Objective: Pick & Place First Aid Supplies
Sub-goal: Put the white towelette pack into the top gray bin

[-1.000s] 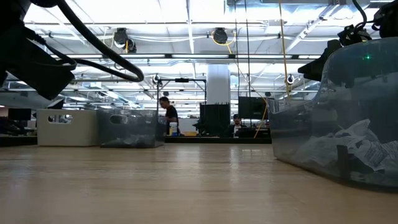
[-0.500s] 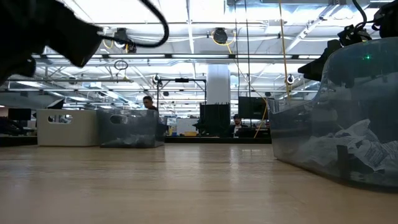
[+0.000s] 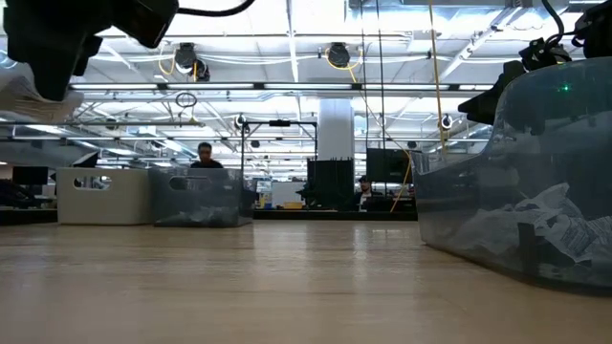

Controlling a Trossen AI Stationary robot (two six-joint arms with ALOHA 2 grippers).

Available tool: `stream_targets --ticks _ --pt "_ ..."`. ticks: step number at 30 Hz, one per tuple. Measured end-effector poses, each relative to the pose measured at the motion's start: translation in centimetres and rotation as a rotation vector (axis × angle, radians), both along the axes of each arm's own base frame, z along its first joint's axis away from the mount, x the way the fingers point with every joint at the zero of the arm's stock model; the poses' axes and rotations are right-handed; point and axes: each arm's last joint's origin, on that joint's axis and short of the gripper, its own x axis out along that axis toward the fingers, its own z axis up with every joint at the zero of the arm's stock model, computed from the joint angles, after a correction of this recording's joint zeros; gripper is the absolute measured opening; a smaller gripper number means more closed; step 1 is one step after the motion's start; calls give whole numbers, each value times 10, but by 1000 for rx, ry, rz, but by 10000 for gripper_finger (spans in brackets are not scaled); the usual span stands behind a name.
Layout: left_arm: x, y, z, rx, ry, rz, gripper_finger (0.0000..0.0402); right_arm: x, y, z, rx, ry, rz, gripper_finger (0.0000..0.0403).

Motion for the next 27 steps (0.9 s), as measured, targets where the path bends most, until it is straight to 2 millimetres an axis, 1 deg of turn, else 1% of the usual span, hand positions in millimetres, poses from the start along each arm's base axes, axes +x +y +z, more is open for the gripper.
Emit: stream_targets --ticks 3,6,9,14,20,27 --pt "0 11 3 3 15 40 0 0 0 0 0 0 0 220" --pt "4 30 5 18 22 76 0 0 0 0 0 0 0 220" --pt "9 55 11 28 -8 112 0 0 0 0 0 0 0 221" --pt "11 101 17 41 -19 179 0 0 0 0 0 0 0 220" --pt "5 157 20 61 -2 270 0 0 0 0 0 0 0 221" --pt "-14 216 20 55 33 389 0 0 0 0 0 0 0 222"
